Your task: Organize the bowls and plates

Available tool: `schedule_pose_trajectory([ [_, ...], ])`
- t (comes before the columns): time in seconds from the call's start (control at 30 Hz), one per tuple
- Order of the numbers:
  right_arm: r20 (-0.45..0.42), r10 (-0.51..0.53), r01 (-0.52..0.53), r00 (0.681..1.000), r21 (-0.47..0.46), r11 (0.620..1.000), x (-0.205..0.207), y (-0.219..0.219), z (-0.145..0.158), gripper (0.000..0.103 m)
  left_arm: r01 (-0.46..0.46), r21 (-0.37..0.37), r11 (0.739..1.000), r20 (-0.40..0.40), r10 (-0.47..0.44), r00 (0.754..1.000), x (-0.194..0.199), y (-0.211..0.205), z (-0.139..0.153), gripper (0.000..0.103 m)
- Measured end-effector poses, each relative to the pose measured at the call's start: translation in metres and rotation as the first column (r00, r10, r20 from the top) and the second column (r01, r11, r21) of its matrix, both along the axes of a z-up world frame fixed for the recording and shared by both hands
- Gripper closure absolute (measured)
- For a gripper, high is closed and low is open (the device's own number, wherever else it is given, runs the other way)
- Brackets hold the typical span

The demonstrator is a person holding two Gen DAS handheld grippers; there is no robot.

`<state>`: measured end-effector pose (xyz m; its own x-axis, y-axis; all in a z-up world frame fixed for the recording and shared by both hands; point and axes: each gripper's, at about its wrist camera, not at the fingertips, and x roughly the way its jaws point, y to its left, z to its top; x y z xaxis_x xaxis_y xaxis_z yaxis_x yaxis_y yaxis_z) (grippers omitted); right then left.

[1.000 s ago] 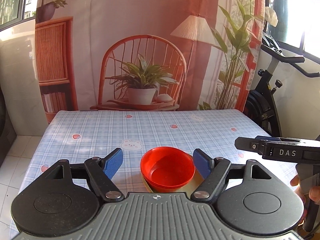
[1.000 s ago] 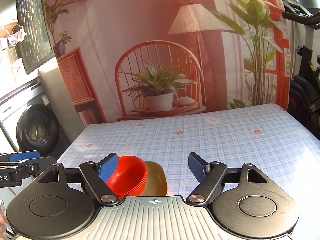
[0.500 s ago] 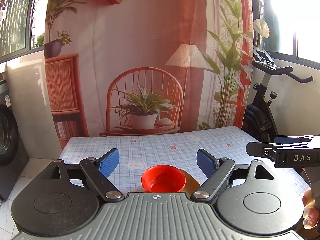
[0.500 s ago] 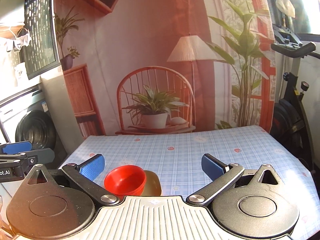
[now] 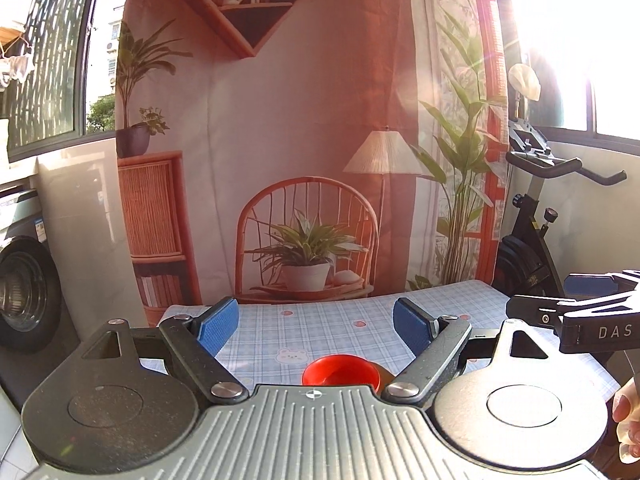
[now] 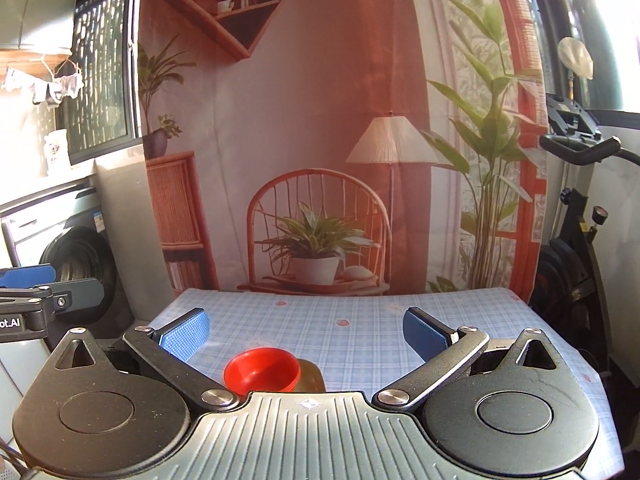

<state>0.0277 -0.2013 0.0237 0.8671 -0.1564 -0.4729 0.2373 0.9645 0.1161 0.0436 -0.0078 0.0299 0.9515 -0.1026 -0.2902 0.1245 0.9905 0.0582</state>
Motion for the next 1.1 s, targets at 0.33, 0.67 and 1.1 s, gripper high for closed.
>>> schedule_pose_trajectory([
  [0.33,0.022,-0.004,0.004,1.000,-0.020,1.000,-0.0083,0.0085,0.0098,0.000,-0.012,-0.006,1.000,0.012,0.012,1.000,-0.0051,0.0005,0.0024,0.017],
  [0.67,0.023,-0.015,0.015,1.000,-0.018,1.000,-0.0094,0.0056,0.0103,0.000,-0.026,0.000,1.000,0.007,0.026,1.000,-0.0060,-0.0009,0.0014,0.017],
  [1.1,0.024,-0.025,0.025,0.999,-0.017,1.000,-0.0113,0.0042,0.0102,0.000,-0.025,-0.003,1.000,0.003,0.025,1.000,-0.0058,-0.0006,0.0013,0.017],
])
